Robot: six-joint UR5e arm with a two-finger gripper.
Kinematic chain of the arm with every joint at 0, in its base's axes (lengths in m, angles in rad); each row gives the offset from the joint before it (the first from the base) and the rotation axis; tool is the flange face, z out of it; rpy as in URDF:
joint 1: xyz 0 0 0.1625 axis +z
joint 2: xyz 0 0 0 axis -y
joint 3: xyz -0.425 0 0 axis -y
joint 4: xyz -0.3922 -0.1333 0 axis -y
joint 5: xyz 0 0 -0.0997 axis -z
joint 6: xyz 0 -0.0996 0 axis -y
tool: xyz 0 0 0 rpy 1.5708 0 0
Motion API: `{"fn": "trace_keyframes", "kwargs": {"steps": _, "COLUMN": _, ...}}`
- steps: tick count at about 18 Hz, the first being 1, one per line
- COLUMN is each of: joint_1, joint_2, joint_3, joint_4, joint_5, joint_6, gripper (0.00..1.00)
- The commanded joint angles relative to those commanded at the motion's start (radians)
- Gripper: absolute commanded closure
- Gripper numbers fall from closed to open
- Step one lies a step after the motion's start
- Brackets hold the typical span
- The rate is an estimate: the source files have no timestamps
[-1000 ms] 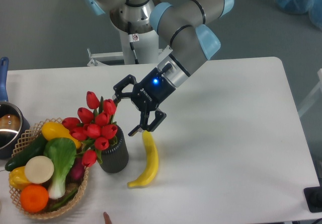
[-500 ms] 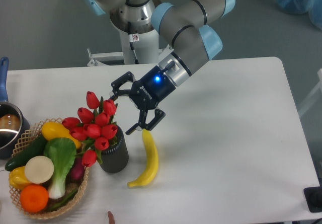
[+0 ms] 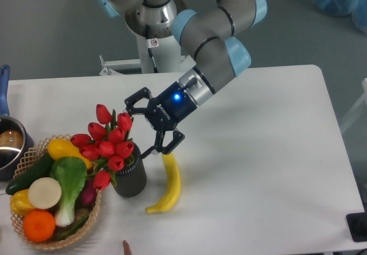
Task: Pick up the flowers from the vase
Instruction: 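Push the gripper in around the tulip stems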
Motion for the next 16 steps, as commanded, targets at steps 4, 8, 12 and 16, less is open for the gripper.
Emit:
{"fn": "trace_keyframes", "kwargs": {"steps": 4, "joint_1": 0.003, "joint_2": 0.000, "joint_3": -0.012, "joint_4": 0.000, "joint_5": 0.000, "joint_6": 0.009, "gripper": 0.00}}
{"fn": "trace_keyframes", "kwargs": {"steps": 8, "joint_1": 0.006, "joint_2": 0.000, "joint_3": -0.032, "joint_4": 0.003, "joint_5": 0.002, "joint_6": 0.018, "gripper": 0.00}}
{"fn": "trace_keyframes", "kwargs": {"steps": 12, "joint_1": -0.002, "joint_2": 0.000, "joint_3": -0.032, "joint_4": 0.003, "joint_5": -0.002, "joint_6": 0.020, "gripper": 0.00}}
{"fn": "trace_keyframes", "kwargs": {"steps": 16, "joint_1": -0.005, "joint_2": -0.002, "joint_3": -0.040, "joint_4": 0.006, "joint_5": -0.002, "joint_6": 0.021, "gripper": 0.00}}
